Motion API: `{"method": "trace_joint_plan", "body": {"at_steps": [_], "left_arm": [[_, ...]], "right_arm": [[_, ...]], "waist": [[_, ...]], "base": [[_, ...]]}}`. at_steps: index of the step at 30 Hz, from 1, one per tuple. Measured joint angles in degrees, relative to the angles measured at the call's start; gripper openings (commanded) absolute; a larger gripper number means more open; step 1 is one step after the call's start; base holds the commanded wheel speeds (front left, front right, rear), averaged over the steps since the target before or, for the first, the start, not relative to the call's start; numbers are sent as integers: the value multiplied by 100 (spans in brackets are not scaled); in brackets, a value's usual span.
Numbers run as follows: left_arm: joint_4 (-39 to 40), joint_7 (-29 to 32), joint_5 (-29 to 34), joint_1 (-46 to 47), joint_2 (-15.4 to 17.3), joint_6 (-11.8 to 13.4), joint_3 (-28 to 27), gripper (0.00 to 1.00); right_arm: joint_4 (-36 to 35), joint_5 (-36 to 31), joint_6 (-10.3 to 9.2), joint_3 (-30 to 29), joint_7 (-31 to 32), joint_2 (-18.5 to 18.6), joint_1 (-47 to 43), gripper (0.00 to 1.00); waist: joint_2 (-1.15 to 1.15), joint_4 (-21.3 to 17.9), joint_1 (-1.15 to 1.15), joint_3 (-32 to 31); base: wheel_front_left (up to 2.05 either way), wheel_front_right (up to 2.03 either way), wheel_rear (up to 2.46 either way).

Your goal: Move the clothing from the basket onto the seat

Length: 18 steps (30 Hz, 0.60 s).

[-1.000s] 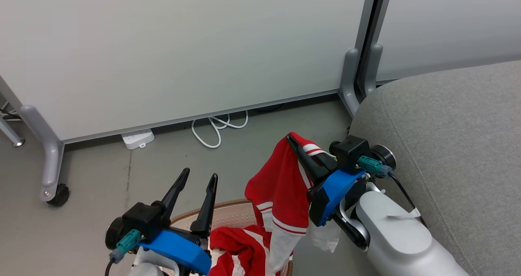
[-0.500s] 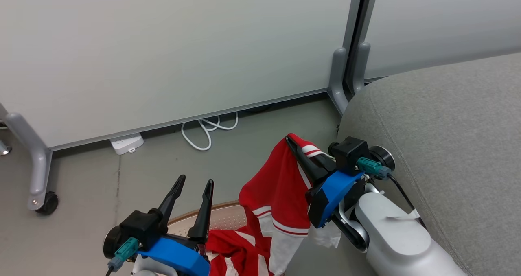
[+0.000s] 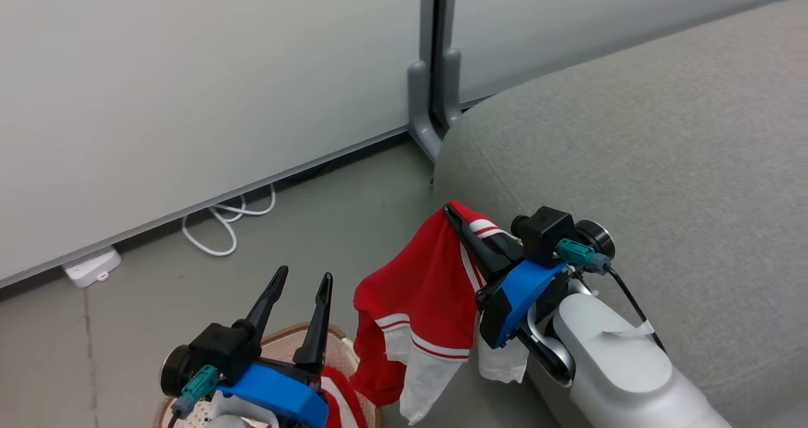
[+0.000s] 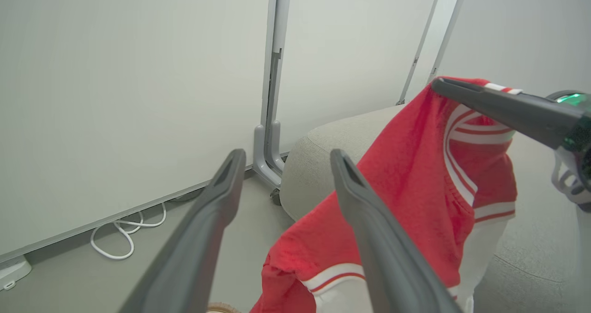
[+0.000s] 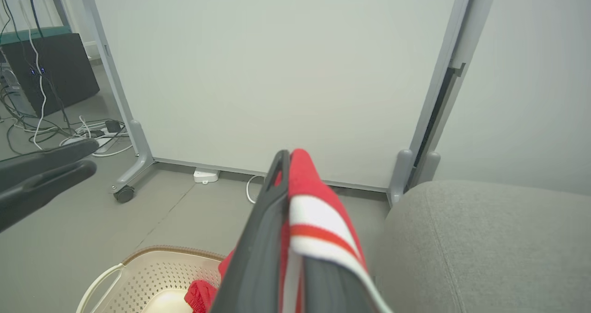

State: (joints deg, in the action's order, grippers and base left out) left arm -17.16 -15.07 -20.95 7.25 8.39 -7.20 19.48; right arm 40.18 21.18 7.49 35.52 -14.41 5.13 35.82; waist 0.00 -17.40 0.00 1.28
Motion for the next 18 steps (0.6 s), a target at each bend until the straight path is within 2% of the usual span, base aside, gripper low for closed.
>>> {"method": "trace_joint_plan", "body": {"at_steps": [11,18], "left_arm": [[-36,0,36,188,29,-1,124,100],[-191,0,-41,539,131,-1,475,100]], "right_arm": [[-34,-66,0,-175,2,34,3,0],[-153,-193,0,-578,-25,92,-121,0]], "waist": [[0,-1099,0,202],[0,-1348,0,504]], "base": [[0,0,0],[0,0,0]]}}
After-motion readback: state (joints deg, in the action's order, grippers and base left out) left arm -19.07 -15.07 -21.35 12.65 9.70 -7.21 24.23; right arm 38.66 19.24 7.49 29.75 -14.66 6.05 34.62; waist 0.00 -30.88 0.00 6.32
